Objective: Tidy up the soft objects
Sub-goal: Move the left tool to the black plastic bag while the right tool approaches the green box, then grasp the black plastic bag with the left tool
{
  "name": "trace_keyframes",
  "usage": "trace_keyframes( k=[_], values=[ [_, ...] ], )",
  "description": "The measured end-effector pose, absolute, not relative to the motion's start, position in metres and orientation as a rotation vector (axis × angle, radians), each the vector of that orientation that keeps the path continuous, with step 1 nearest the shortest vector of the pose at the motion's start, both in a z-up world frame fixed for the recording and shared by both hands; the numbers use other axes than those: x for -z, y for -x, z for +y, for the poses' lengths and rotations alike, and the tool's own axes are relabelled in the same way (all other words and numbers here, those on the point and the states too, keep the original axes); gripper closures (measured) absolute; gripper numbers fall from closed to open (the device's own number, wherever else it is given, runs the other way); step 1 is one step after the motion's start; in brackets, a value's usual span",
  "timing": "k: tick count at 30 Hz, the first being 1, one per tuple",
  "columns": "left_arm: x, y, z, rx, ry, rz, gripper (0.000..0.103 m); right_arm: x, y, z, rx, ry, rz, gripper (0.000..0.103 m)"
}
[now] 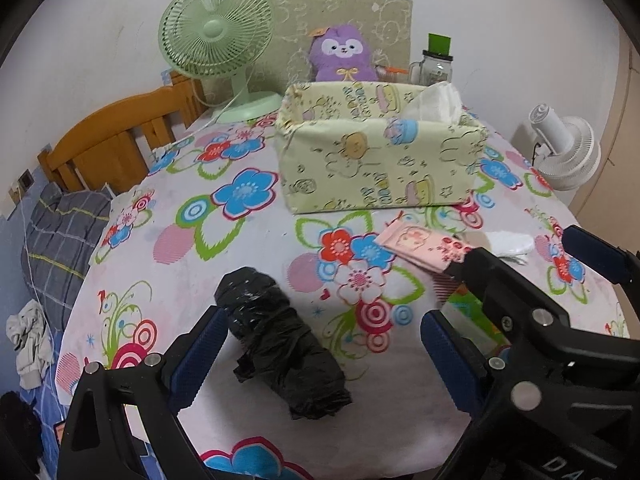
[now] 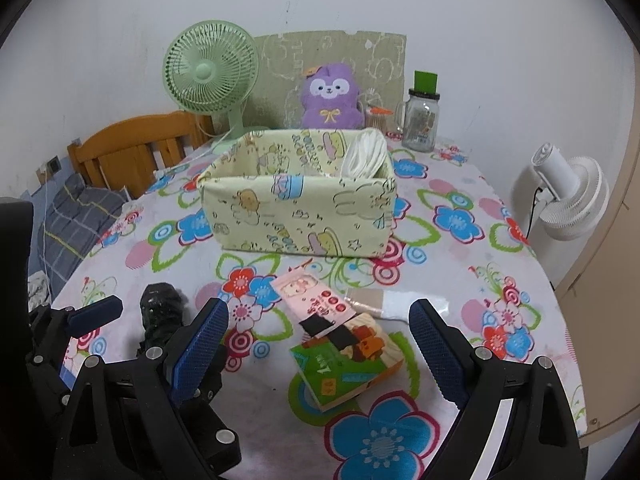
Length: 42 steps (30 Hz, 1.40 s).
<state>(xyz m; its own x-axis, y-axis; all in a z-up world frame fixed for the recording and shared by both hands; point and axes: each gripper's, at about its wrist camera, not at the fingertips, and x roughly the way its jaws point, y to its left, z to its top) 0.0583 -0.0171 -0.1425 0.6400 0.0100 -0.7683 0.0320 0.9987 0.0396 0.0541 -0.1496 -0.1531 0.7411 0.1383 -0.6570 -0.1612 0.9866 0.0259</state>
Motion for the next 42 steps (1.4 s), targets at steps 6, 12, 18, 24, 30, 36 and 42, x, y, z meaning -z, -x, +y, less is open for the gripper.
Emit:
trace_keyframes(
  k=[6,12,18,24,30,36,42],
  values=[
    [0.162,-0.07,0.008,-0.038,-0.027,0.915,0.005,0.164,-0.06,-0.148,-0.141,0.048,0.741,0.01],
    [0.174,-0.076,0.018,-0.054,-0.025,0.929,0.007,0.174,-0.067,-0.146,-0.125,0.049,0.762,0.01],
    [0.185,-0.084,0.02,-0.036,-0.015,0.96,0.028,0.179,-0.076,-0.141,-0.112,0.058,0.777,0.01],
    [0.19,-0.085,0.015,-0.024,-0.021,0.973,0.047,0.184,-0.079,-0.142,-0.102,0.059,0.789,0.009],
    [0.187,-0.082,0.005,0.014,-0.005,0.971,0.051,0.187,-0.08,-0.149,-0.113,0.049,0.804,0.009],
    [0.187,-0.075,-0.018,0.06,-0.034,0.966,0.051,0.189,-0.074,-0.155,-0.117,0.076,0.794,0.009],
    [0.186,-0.071,-0.032,0.086,-0.044,0.968,0.051,0.198,-0.074,-0.165,-0.109,0.059,0.832,0.009]
  ],
)
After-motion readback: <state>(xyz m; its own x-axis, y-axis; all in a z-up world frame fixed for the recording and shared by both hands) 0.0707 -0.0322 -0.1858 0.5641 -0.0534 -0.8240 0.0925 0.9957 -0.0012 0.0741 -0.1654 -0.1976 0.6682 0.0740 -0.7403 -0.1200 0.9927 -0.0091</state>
